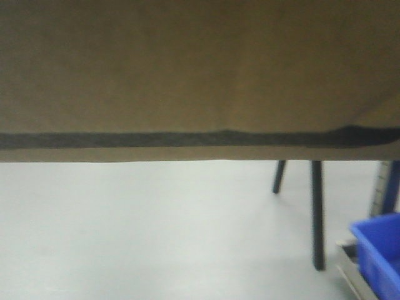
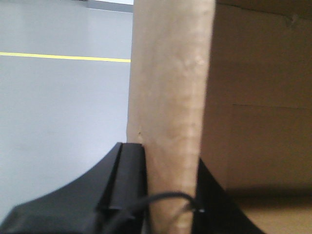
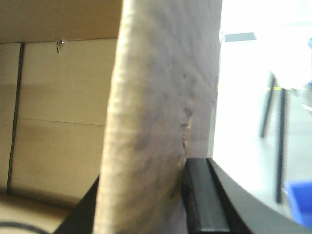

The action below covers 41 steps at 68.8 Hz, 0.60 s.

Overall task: Grab box from left shelf to table start
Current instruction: 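Hold the box with both grippers while the base turns away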

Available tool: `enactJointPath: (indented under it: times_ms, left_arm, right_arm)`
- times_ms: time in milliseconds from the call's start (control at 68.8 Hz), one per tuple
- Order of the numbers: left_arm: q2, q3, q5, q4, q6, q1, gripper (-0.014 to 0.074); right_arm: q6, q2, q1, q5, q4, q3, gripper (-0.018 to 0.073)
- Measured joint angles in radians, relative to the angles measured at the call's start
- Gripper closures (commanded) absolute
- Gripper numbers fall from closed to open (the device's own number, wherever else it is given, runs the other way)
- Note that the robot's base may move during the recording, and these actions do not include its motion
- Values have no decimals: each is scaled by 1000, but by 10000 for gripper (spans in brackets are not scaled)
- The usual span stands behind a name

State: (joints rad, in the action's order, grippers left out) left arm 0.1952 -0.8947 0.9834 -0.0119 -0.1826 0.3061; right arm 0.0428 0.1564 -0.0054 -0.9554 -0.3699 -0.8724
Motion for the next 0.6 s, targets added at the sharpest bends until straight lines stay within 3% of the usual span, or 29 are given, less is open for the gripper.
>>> enactJointPath:
  times_ms: [596]
  left_arm:
    - [0, 0, 0, 2, 0, 0, 689]
  right_arm:
    - [0, 0, 0, 0, 0, 0, 501]
